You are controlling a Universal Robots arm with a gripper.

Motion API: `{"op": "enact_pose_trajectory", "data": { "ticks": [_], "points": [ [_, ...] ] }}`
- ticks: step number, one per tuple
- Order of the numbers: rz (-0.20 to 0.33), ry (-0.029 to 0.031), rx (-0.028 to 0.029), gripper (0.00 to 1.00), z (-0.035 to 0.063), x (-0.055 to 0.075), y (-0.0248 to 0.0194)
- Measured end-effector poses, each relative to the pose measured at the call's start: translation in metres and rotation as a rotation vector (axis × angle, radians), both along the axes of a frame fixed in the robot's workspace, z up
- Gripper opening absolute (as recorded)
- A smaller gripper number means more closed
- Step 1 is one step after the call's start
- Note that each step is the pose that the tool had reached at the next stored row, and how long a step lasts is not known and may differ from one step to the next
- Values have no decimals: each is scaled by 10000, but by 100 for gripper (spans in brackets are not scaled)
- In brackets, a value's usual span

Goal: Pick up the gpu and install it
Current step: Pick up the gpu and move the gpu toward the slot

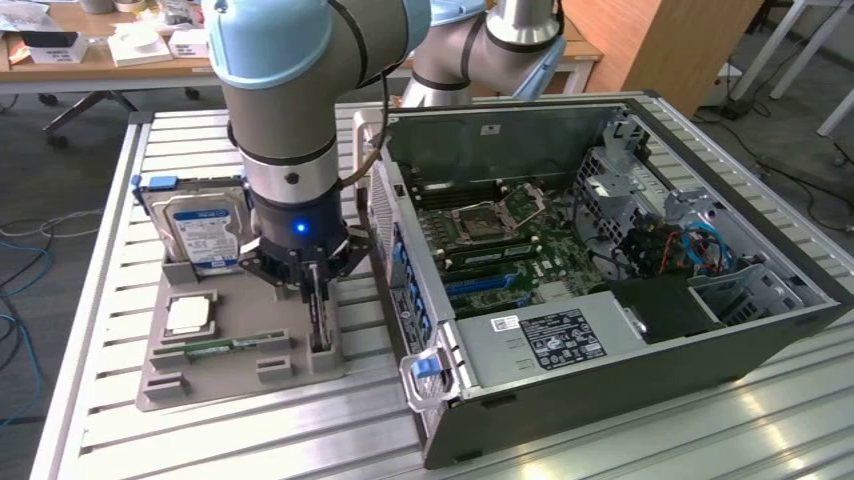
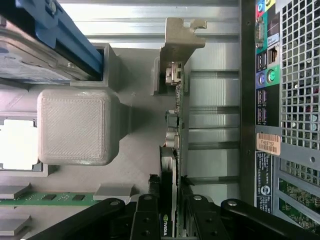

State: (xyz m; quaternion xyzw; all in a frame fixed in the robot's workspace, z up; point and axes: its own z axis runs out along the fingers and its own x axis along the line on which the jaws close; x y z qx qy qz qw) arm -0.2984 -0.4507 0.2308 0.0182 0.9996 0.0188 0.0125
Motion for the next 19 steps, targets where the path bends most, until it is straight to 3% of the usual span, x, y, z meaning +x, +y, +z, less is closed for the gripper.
{"op": "enact_pose_trajectory", "data": {
  "ticks": [3, 9, 19],
  "points": [
    [-1, -3, 4, 26, 44, 0, 1],
    [-1, -5, 1, 26, 235, 0, 0],
    [0, -11, 0, 26, 657, 0, 0]
  ]
}}
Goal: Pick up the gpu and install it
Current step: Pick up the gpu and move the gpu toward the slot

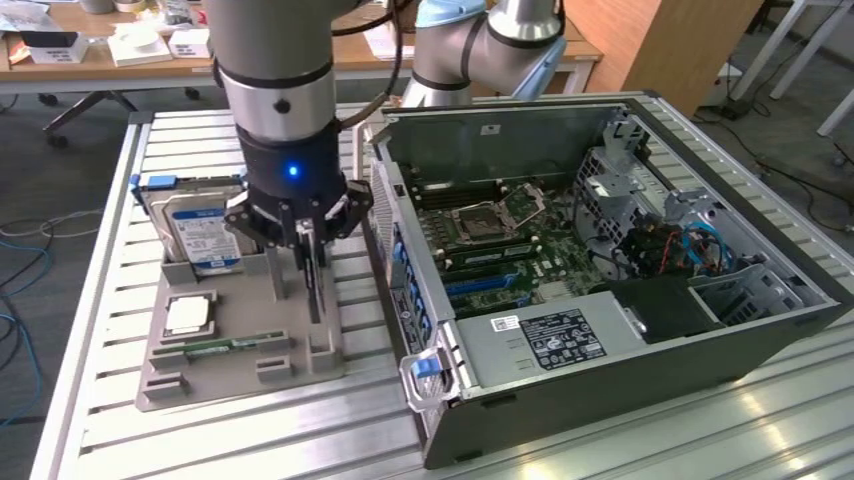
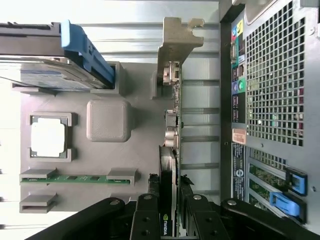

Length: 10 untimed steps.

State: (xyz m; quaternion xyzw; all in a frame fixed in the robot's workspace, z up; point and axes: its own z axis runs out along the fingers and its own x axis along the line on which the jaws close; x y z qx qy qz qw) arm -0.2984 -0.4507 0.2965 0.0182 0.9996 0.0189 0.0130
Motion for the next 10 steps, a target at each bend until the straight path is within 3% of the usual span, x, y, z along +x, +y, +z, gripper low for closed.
{"op": "enact_pose_trajectory", "data": {
  "ticks": [10],
  "points": [
    [0, -10, -1, 26, 454, 0, 0]
  ]
}}
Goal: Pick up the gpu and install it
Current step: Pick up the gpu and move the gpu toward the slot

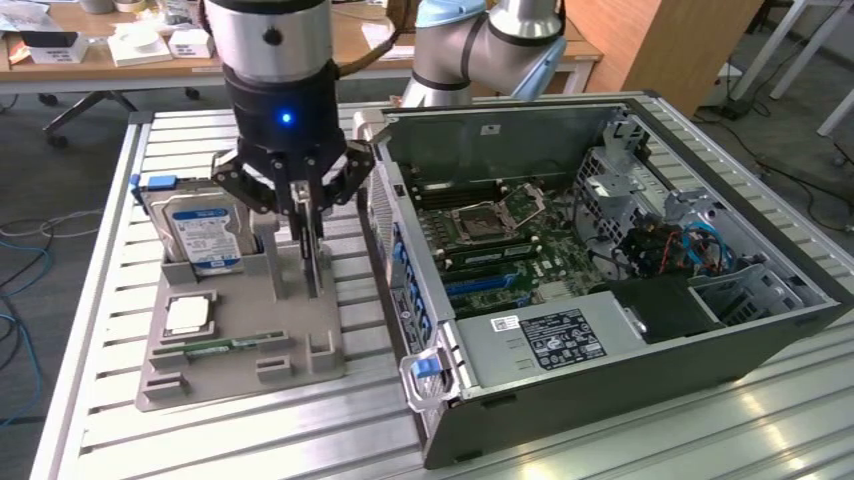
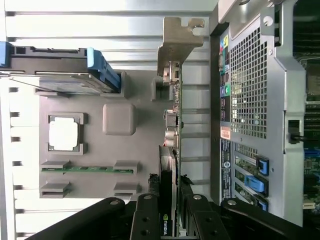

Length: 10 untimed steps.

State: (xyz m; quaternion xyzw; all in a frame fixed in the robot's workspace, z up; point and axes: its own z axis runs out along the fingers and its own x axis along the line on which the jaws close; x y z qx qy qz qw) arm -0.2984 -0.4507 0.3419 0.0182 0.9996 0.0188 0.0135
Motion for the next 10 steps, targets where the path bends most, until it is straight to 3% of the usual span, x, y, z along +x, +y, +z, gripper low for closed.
{"op": "enact_pose_trajectory", "data": {
  "ticks": [10],
  "points": [
    [-1, -9, 2, 26, 456, 0, 0]
  ]
}}
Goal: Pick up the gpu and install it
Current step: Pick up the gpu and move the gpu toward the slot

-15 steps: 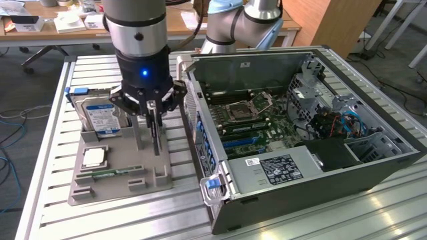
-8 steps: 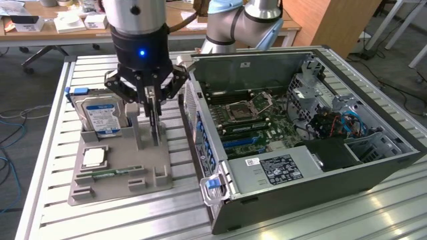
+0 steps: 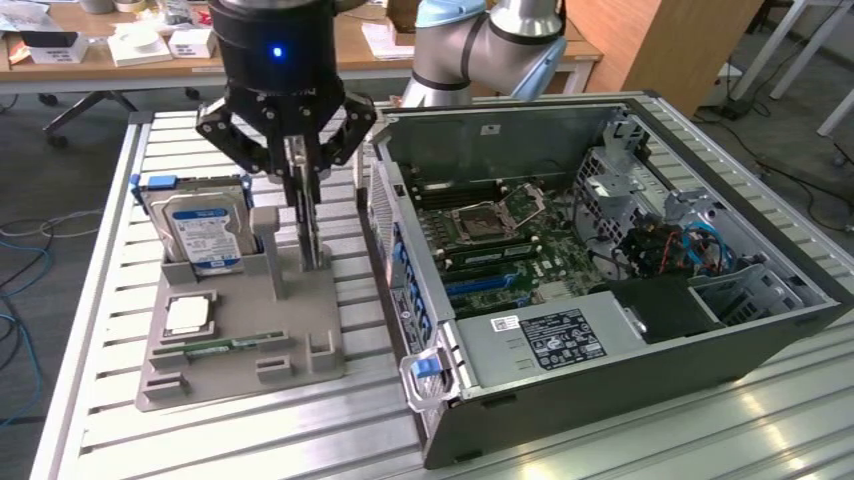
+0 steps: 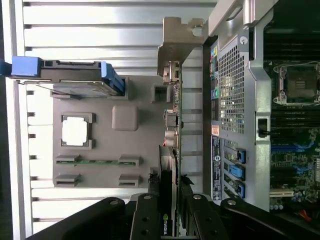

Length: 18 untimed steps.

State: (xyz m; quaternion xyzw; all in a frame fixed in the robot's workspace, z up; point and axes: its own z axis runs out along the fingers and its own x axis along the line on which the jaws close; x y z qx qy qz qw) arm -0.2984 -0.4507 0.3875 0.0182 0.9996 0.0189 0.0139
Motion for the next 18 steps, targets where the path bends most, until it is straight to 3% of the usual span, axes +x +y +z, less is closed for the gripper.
{"op": "enact_pose_trajectory", "data": {
  "ticks": [9, 18],
  "points": [
    [0, -12, -1, 26, 368, 0, 0],
    [0, -14, -1, 26, 387, 0, 0]
  ]
}}
